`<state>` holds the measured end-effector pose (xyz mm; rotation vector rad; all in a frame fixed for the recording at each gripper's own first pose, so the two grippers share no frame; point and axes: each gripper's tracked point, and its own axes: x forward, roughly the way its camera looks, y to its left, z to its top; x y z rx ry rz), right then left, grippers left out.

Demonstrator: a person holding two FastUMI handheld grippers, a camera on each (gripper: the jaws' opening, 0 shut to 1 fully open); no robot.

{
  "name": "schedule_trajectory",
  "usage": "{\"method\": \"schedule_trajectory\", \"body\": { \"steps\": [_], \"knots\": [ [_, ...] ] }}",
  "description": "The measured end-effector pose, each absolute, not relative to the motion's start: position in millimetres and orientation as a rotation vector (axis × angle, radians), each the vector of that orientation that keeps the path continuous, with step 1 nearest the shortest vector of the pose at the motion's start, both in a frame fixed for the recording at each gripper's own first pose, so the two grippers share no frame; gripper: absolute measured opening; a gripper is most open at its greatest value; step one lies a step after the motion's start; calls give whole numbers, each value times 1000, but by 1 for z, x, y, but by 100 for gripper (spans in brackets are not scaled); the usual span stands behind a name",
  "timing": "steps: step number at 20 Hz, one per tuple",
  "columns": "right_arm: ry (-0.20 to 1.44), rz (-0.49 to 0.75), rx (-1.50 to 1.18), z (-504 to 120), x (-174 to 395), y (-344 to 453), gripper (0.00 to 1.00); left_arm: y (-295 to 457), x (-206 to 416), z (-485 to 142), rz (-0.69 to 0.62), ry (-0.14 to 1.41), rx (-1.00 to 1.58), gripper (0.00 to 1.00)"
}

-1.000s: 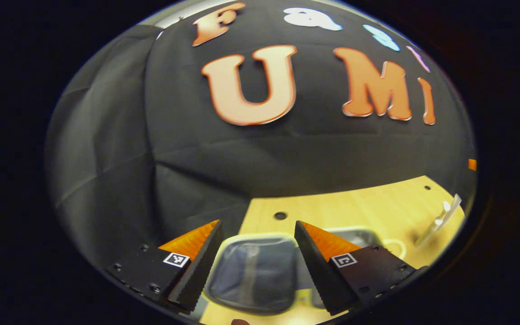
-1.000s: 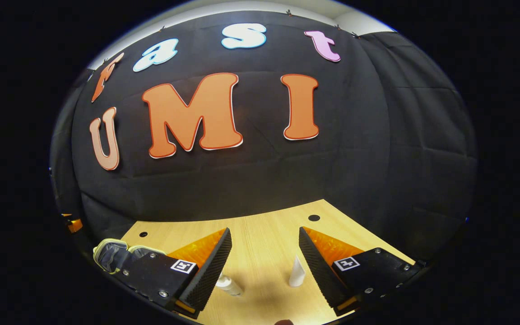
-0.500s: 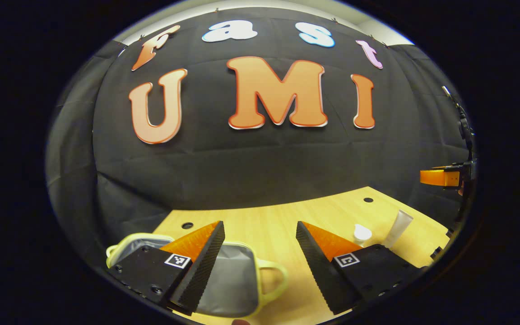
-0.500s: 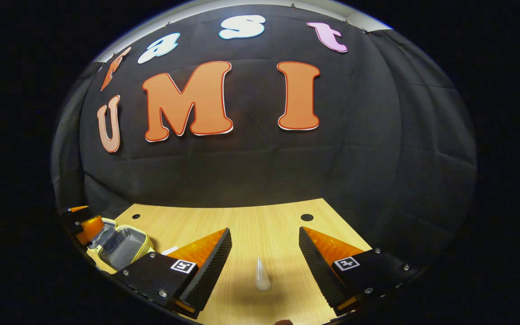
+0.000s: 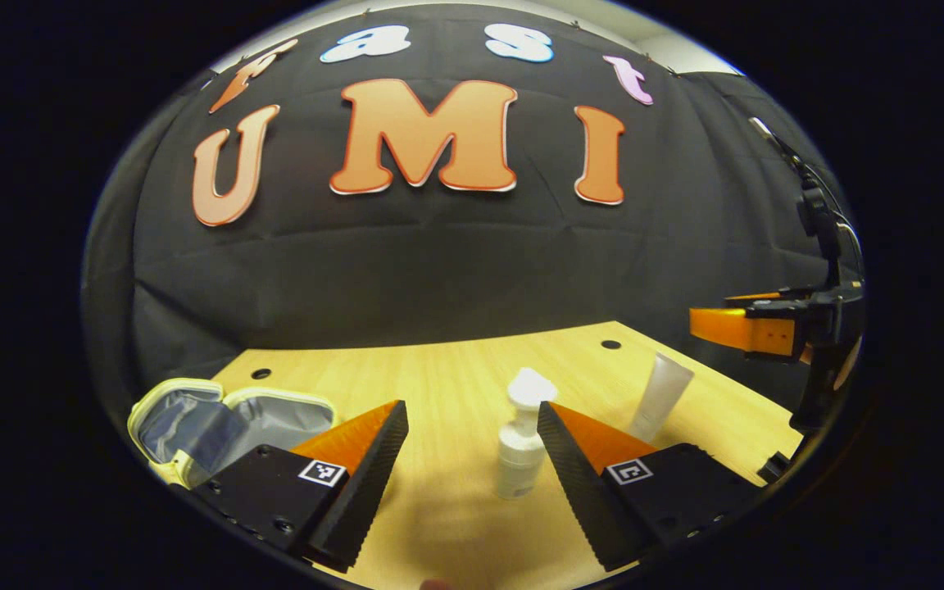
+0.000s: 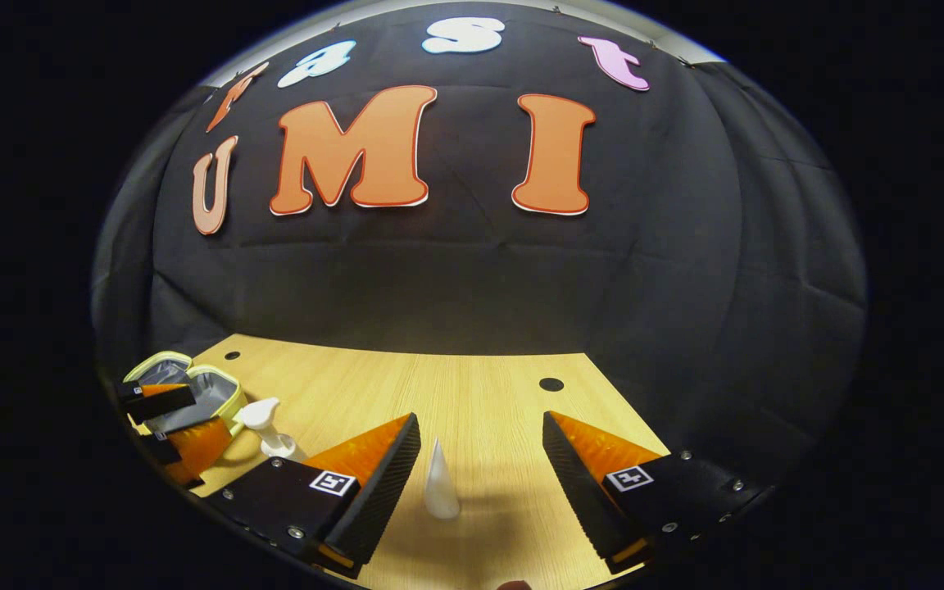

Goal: First open the suitcase, pack the skin care products into it, and then close the suitcase.

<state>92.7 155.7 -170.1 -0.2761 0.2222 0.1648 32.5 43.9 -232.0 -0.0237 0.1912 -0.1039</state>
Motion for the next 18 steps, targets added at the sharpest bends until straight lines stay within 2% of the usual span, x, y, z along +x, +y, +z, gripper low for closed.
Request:
{"method": "schedule_trajectory", "body": {
  "steps": [5,16,17,18],
  "knots": [
    [258,157,-243,-190,100,141,95,11,42,-279,-138,258,-19,99],
    [298,126,-248,-205,106,110,95,7,93,-360,-53,402,-18,100],
    [300,125,-250,-206,105,110,95,6,94,-362,-66,409,-25,99],
    [304,124,-250,-207,104,109,95,-3,97,-364,-96,399,-56,90]
  ]
}}
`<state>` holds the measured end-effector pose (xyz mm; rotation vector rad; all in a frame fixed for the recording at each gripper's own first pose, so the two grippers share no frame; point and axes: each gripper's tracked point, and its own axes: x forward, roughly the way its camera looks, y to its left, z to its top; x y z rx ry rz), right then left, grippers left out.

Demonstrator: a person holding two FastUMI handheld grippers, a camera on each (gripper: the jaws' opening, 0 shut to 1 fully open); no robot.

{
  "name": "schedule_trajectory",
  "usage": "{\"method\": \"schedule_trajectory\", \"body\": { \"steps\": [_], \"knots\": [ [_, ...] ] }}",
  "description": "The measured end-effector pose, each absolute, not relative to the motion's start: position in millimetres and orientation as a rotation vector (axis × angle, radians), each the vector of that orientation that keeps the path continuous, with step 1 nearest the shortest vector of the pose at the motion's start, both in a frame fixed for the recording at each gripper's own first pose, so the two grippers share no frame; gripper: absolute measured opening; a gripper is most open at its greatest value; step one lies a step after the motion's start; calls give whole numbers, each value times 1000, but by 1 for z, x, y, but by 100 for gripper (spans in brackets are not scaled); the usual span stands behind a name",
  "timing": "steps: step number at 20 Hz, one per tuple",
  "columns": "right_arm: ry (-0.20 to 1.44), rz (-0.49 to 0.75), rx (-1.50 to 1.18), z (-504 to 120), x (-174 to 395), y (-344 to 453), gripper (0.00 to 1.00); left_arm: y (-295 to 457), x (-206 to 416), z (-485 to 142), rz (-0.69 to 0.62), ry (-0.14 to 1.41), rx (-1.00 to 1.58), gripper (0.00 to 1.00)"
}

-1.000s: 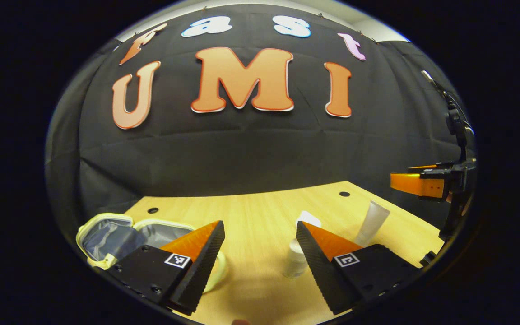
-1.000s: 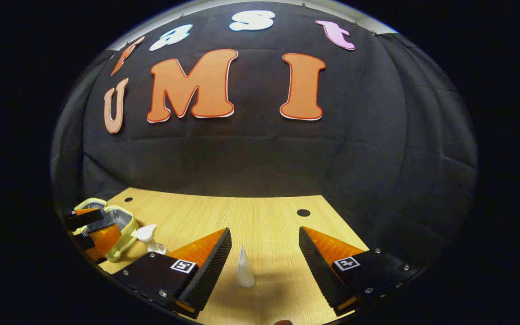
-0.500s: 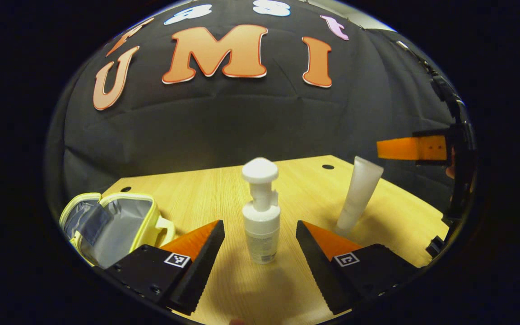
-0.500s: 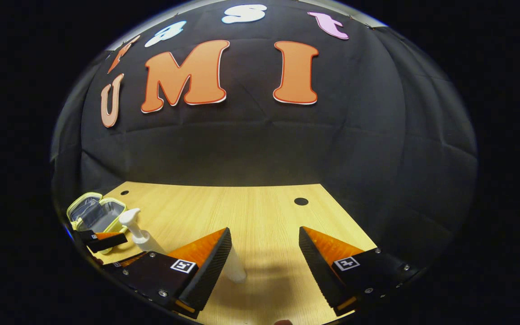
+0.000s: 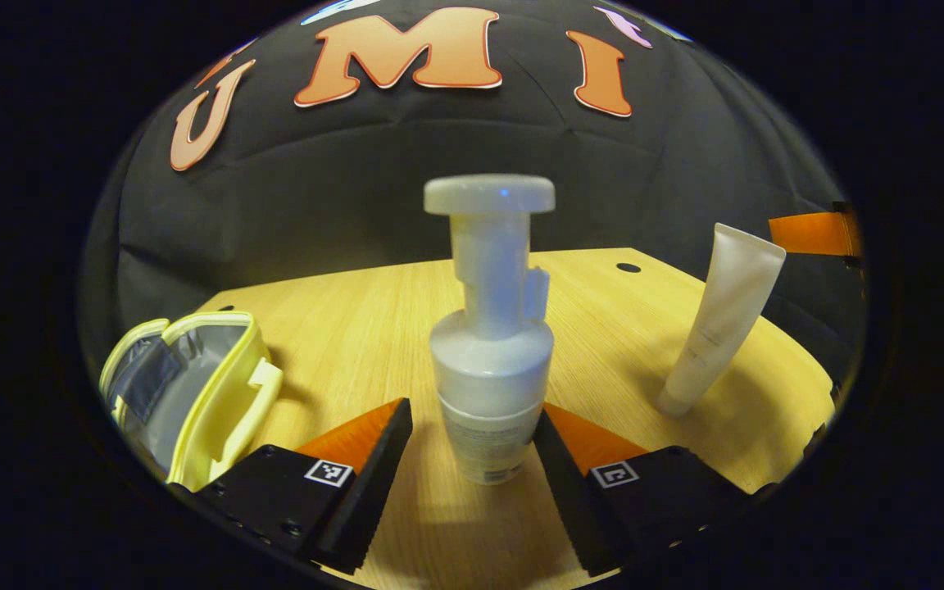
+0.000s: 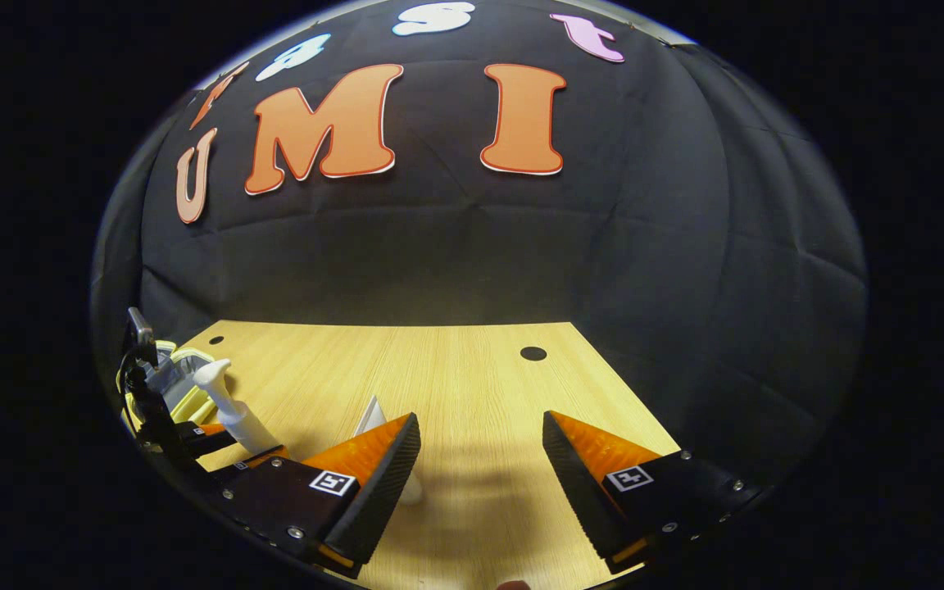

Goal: First open the suitcase, pack the skin care products into it, and then close the suitcase.

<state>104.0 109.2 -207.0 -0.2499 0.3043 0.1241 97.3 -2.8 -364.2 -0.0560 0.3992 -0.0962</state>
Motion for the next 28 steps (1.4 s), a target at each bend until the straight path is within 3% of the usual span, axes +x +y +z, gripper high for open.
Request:
{"method": "schedule_trajectory", "body": {
  "steps": [2,6,14,24,28],
  "knots": [
    [313,126,-250,-211,99,108,95,-4,95,-359,-112,392,-47,60],
    [337,151,-248,-219,85,114,95,1,86,-351,-109,431,-74,58],
    [397,251,-275,-255,63,156,95,26,36,-264,-136,398,-160,58],
    [622,197,-293,-341,93,159,96,101,-3,-250,-64,412,-110,58],
    [639,186,-312,-358,105,160,82,126,-10,-259,-35,430,-123,58]
  ]
}}
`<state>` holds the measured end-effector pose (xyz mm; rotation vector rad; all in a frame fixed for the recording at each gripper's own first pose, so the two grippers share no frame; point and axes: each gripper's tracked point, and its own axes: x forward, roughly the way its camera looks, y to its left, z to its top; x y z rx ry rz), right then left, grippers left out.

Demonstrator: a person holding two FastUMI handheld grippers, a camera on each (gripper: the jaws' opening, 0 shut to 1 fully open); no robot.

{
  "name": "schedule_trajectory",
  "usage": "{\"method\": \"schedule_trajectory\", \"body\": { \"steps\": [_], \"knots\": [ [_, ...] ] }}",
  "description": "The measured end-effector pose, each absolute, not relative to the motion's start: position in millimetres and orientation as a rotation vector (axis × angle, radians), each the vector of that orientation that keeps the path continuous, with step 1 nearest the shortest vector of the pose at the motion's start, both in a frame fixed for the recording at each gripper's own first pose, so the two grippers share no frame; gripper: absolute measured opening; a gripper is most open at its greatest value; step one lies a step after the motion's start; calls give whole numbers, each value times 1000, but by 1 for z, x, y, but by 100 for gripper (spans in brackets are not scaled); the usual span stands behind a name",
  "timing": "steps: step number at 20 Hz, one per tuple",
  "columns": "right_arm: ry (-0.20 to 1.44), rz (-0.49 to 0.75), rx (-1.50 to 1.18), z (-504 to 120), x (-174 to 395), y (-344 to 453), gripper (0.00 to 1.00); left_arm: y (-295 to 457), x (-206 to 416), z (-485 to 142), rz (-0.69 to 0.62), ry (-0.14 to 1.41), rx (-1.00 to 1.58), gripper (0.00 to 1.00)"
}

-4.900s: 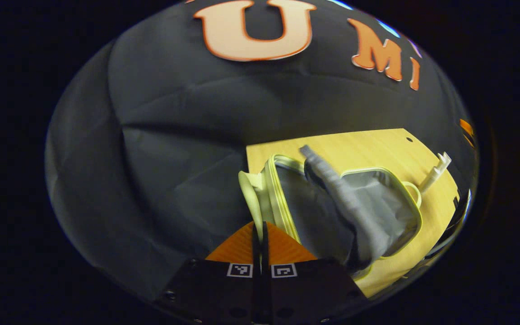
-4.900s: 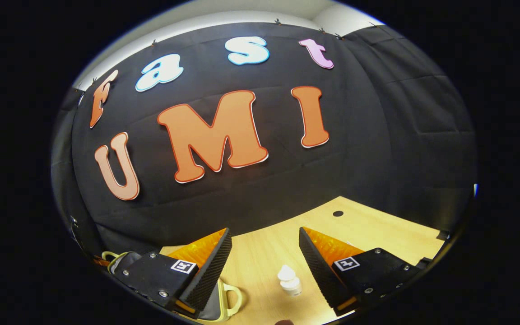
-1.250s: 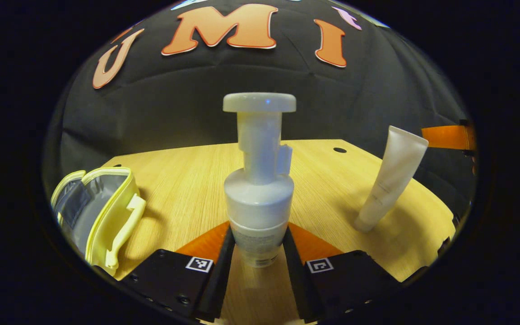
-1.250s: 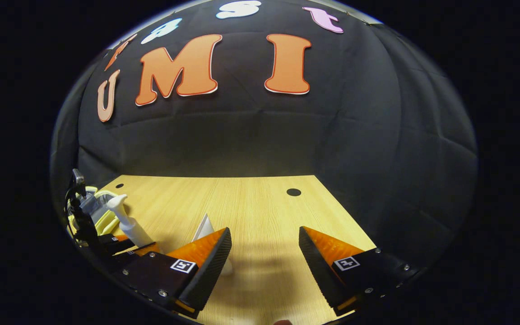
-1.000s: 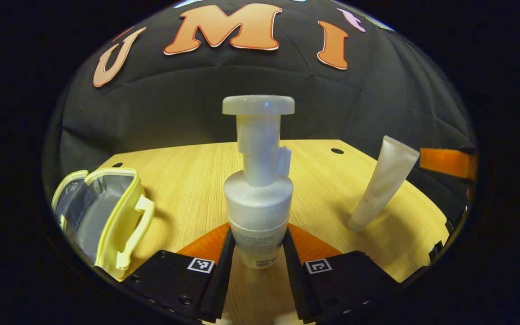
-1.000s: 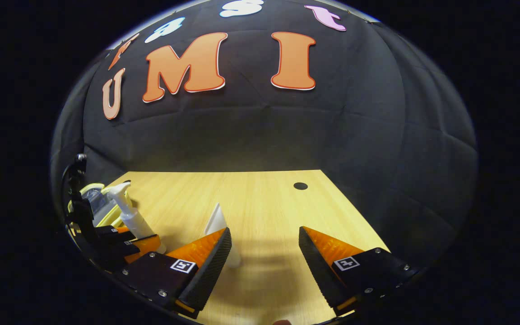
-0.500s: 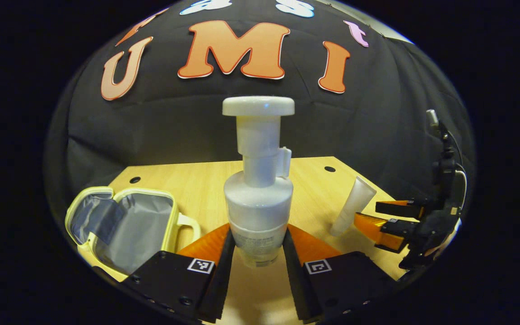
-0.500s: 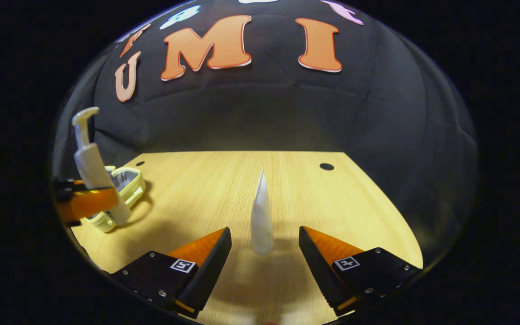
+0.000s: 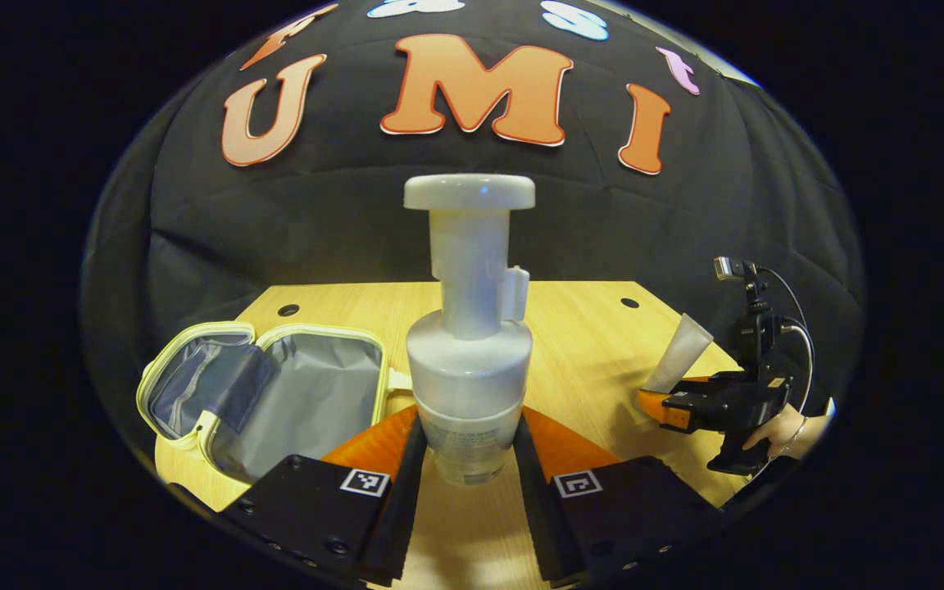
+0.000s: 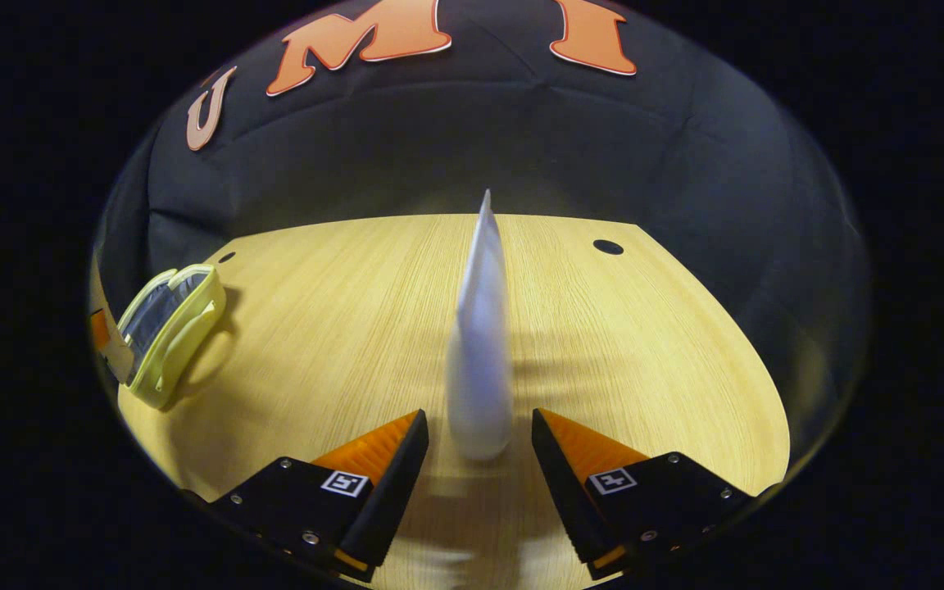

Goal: First open the suitcase, pack the skin care products into it, and then close the suitcase.

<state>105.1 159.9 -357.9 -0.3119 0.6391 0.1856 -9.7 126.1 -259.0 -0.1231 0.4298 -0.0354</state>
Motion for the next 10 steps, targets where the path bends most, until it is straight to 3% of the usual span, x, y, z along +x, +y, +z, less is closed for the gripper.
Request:
{"method": "schedule_trajectory", "body": {
  "steps": [3,4,5,9,10],
  "knots": [
    [634,175,-331,-367,112,160,71,139,-10,-267,-24,443,-114,58],
    [635,164,-337,-369,116,159,60,141,-10,-270,-24,447,-118,58],
    [624,163,-331,-366,118,160,56,143,-9,-272,-26,452,-125,58],
    [649,155,-265,-361,113,168,50,163,-14,-265,-25,462,-111,58],
    [650,159,-249,-353,108,173,44,171,-15,-257,-30,462,-108,58]
  ]
}}
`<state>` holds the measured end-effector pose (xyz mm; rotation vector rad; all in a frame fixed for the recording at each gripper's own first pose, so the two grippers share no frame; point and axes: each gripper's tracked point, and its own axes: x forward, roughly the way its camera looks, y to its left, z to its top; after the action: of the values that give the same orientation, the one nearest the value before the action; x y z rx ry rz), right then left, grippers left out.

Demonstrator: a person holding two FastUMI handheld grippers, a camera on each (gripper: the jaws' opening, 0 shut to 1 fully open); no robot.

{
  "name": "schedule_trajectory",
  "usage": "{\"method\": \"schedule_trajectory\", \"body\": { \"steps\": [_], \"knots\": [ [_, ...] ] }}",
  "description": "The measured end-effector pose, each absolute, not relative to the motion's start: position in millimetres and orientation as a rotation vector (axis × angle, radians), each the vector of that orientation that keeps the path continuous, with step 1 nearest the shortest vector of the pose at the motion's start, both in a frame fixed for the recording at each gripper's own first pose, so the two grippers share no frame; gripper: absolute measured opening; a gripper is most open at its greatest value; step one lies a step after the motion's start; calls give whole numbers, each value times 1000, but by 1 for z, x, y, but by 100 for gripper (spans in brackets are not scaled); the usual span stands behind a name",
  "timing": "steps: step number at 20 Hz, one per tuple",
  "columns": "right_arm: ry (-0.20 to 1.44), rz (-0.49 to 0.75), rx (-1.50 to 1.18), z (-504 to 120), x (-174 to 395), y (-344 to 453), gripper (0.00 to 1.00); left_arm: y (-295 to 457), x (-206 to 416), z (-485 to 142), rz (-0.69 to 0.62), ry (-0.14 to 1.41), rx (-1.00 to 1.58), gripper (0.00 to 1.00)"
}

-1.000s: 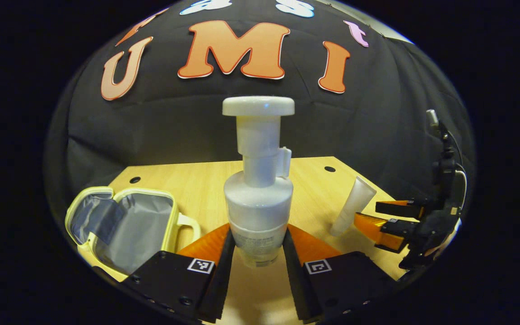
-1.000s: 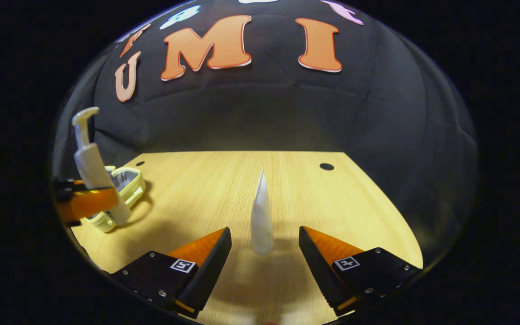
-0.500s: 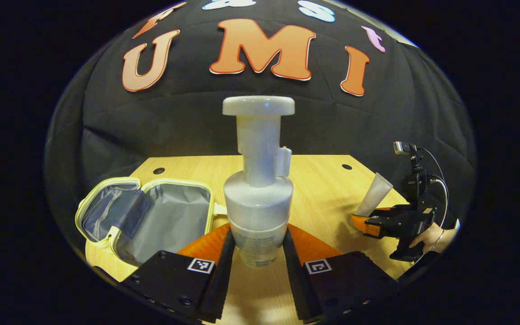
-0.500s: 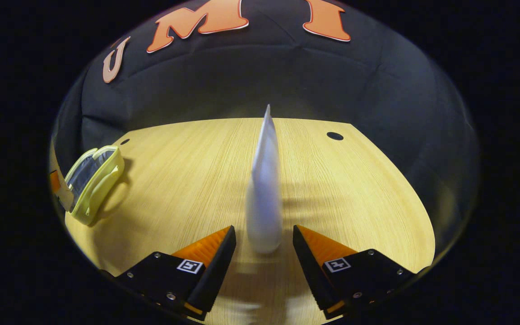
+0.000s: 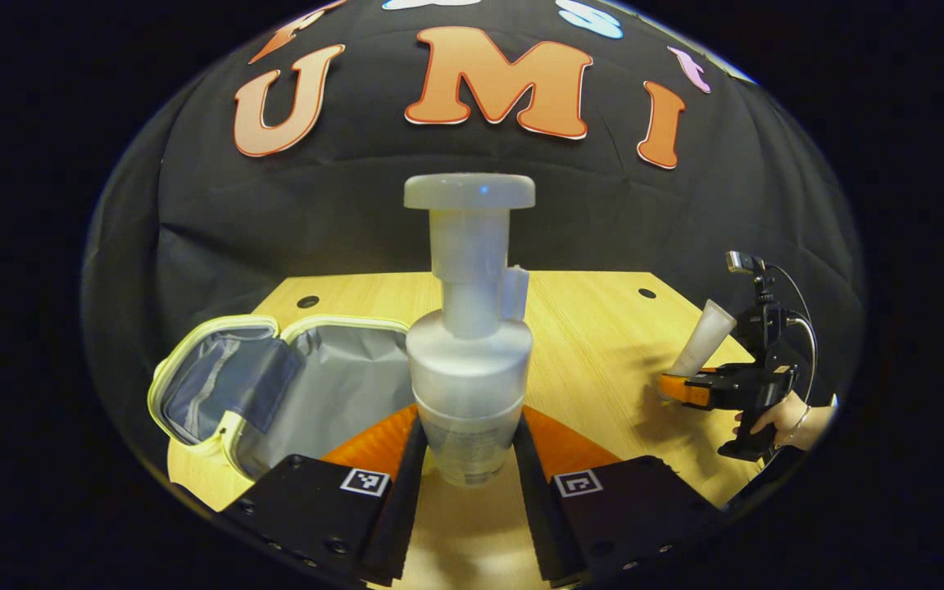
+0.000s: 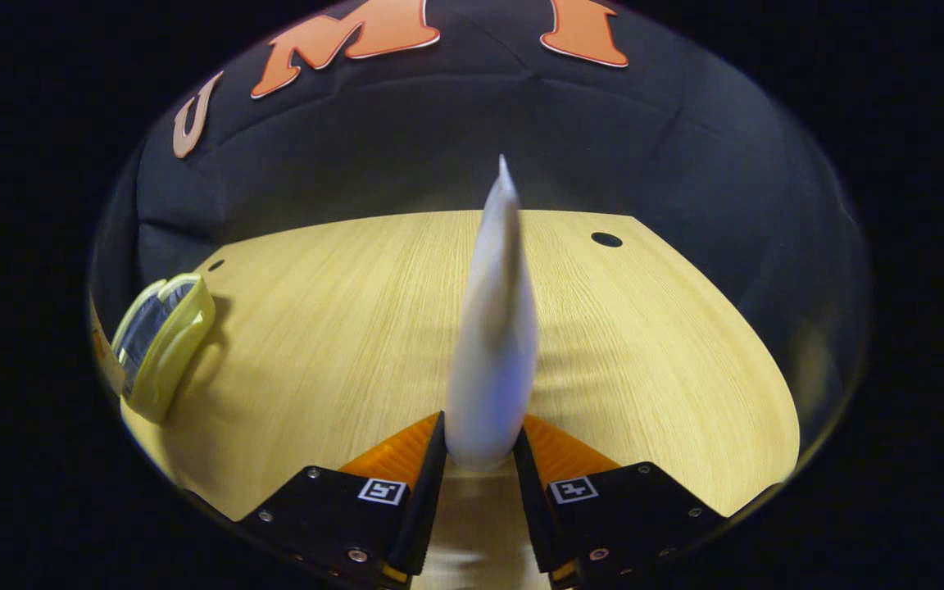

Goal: First open the suitcase, pack the skin care products into it, and then close the suitcase.

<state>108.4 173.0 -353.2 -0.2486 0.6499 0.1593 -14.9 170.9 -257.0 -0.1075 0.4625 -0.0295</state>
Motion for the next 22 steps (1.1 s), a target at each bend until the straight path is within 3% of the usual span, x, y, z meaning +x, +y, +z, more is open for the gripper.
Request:
{"method": "schedule_trajectory", "body": {
  "steps": [1,7,16,22],
  "knots": [
    [641,163,-236,-343,102,182,49,181,-16,-248,-39,463,-110,59],
    [615,155,-114,-299,60,253,49,263,-19,-232,-120,574,-59,58],
    [616,75,-50,-297,-9,326,49,347,-6,-318,-317,1039,47,59],
    [641,86,-25,-287,-8,351,49,356,15,-376,-274,1250,-24,59]
  ]
}}
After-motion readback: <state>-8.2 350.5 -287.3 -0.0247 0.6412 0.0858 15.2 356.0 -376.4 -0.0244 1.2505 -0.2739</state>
